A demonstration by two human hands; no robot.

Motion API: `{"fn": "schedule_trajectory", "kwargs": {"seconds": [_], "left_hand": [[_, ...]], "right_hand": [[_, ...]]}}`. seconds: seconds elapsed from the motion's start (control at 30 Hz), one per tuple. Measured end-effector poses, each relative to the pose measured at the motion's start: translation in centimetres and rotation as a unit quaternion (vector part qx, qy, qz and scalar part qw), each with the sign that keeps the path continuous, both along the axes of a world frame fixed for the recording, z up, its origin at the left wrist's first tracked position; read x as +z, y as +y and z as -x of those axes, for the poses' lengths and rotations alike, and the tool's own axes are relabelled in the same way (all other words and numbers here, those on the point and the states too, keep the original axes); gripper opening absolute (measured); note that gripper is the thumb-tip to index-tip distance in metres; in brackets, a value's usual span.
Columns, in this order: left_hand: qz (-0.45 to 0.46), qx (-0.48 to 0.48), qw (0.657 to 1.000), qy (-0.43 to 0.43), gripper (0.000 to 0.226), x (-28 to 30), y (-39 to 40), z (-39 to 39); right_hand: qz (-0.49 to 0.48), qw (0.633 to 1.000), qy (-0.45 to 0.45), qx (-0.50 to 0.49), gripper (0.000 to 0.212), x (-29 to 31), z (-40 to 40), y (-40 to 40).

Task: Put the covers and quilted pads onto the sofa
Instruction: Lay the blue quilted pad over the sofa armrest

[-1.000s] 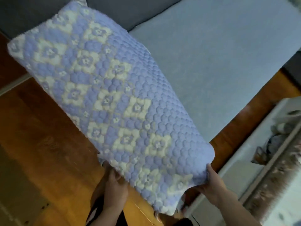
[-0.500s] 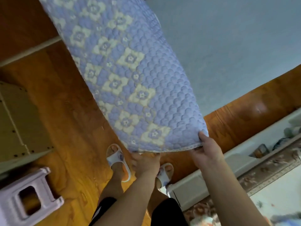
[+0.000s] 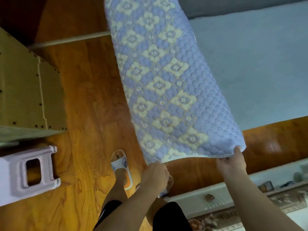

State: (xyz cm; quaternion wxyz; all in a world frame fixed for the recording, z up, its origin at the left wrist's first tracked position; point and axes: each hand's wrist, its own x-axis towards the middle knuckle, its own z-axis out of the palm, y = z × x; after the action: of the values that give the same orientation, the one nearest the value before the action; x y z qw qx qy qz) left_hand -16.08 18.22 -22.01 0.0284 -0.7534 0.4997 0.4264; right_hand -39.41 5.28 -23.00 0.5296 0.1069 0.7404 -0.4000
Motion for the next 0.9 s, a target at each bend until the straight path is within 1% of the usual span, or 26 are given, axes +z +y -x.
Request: {"fn": "schedule_trajectory", "kwargs": {"seconds": [0.07,0.1,0.17,0.23,0.27,0.3,0.33,0.37,0.4,0.47,0.5,0.53,0.57,0.63,0.7,0.73,0.8,0.83,0.9], "left_hand": [[-0.015,0.03,0.997,0.076,0.026,-1.8,-0.2,-0.3],[-0.022,0.039,0.994,0.103,0.023,-2.7,-0.1,-0.7],[-0.018,0.042,0.991,0.127,0.021,-3.6,0.0,-2.4],[0.021,0.06,0.989,0.134,0.015,-3.7,0.4,-4.7],[0.041,0.065,0.987,0.139,0.017,-3.2,0.4,-6.0],[0.058,0.064,0.986,0.142,0.026,-2.7,0.3,-7.2],[0.073,0.056,0.986,0.141,0.037,-1.9,-0.2,-8.3],[0.084,0.04,0.987,0.131,0.046,-1.3,-0.9,-9.3],[0.089,0.011,0.99,0.111,0.052,-0.7,-1.8,-10.1],[0.098,-0.078,0.991,0.049,0.059,-0.6,-4.4,-11.3],[0.101,-0.126,0.987,0.016,0.06,-0.8,-5.5,-11.7],[0.112,-0.169,0.979,-0.013,0.061,-1.1,-7.1,-12.3],[0.126,-0.203,0.97,-0.037,0.06,-1.8,-8.8,-12.9],[0.155,-0.245,0.955,-0.058,0.062,-3.0,-12.6,-14.4],[0.174,-0.269,0.944,-0.082,0.061,-4.1,-17.3,-16.5],[0.18,-0.274,0.94,-0.095,0.061,-4.6,-19.9,-17.8],[0.201,-0.287,0.929,-0.118,0.062,-5.7,-25.8,-20.7],[0.225,-0.298,0.919,-0.126,0.063,-6.2,-29.1,-22.3],[0.269,-0.312,0.899,-0.147,0.065,-6.3,-36.2,-25.7]], "right_hand": [[-0.014,0.997,-0.052,0.056,0.064,-1.4,-1.6,0.4],[-0.038,0.993,-0.039,0.106,0.061,-2.4,-2.2,0.5],[-0.072,0.987,-0.003,0.142,0.053,-4.5,-2.6,0.5],[-0.095,0.986,0.067,0.118,0.028,-4.9,-2.2,-0.2],[-0.103,0.984,0.087,0.115,0.02,-4.5,-2.4,-0.7],[-0.115,0.979,0.097,0.136,0.021,-4.3,-2.6,-1.1],[-0.14,0.967,0.105,0.185,0.03,-3.8,-2.8,-1.6],[-0.16,0.947,0.122,0.249,0.038,-4.0,-2.9,-1.7],[-0.196,0.92,0.156,0.301,0.043,-3.0,-3.8,-2.0],[-0.267,0.842,0.265,0.386,0.051,-0.8,-6.1,-3.7],[-0.243,0.816,0.32,0.415,0.052,-0.4,-7.1,-4.8],[-0.19,0.809,0.344,0.436,0.052,1.1,-8.7,-6.6],[-0.126,0.796,0.357,0.472,0.052,1.3,-9.9,-8.6],[-0.047,0.753,0.342,0.56,0.055,1.9,-12.8,-12.9],[0.0,0.712,0.33,0.62,0.057,2.0,-15.9,-17.6],[0.016,0.697,0.324,0.639,0.059,2.0,-17.6,-20.0],[0.048,0.688,0.318,0.65,0.068,2.0,-21.2,-24.9],[0.059,0.684,0.316,0.655,0.067,1.6,-22.7,-27.4],[0.066,0.677,0.326,0.656,0.053,0.9,-26.0,-33.1]]}}
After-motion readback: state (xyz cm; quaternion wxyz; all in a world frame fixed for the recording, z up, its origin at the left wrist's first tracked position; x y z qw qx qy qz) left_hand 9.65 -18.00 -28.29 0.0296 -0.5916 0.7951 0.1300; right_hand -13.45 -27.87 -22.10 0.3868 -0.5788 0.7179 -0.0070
